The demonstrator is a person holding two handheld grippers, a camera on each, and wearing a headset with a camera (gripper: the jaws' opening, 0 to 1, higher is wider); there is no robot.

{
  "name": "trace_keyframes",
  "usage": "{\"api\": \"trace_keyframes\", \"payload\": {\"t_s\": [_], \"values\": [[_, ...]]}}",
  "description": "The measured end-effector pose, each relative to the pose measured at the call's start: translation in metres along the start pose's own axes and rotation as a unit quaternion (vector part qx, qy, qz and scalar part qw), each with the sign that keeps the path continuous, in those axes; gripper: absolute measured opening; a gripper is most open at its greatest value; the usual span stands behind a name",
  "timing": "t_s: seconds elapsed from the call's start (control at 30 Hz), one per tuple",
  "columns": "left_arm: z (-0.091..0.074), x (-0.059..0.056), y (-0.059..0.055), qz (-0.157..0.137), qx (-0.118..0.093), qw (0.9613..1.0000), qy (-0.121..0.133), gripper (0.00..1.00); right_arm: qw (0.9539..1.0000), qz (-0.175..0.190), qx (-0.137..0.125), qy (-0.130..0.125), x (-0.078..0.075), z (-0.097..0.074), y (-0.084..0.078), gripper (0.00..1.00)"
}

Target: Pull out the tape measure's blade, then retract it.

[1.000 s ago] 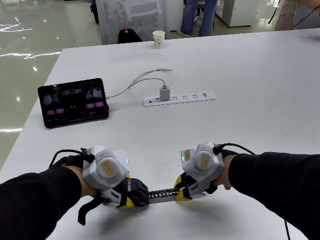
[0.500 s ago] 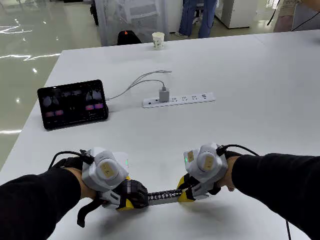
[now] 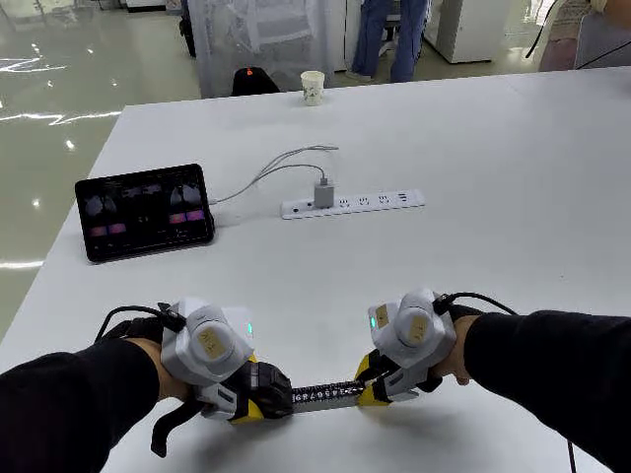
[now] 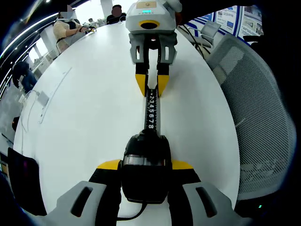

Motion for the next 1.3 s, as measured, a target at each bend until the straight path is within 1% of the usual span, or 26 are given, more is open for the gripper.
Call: {"api": "trace_keyframes", "payload": {"t_s": [0.23,0.8,1.03,1.3], "values": [[0.0,0.0,0.0,-0.001,-0.001,1.0,0.0,0.32,1.0,0.006,0.0,0.0,0.0,-0.004,-0.005,0.11],[0.0,0.0,0.0,0.0,-0.001,1.0,0.0,0.32,0.9999,0.01,0.001,-0.001,-0.003,-0.007,-0.009,0.11],[0.0,0.0,0.0,0.002,0.0,1.0,0.001,0.32,0.9999,0.013,0.002,-0.001,0.0,-0.011,-0.016,0.11],[0.0,0.0,0.0,0.003,0.0,1.0,0.002,0.32,0.9998,0.019,0.002,-0.003,-0.001,-0.015,-0.021,0.11]]}}
Point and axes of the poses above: the centre of the closed fingertips' face, and the gripper's own axes: z roughly forward along the fingers, x roughly to its left, y roughly out of its top, the point moved 1 cm from there along -z, roughly backward along the fingers, and after that the axes turned 11 degrees about y, right-handed, at the moved point
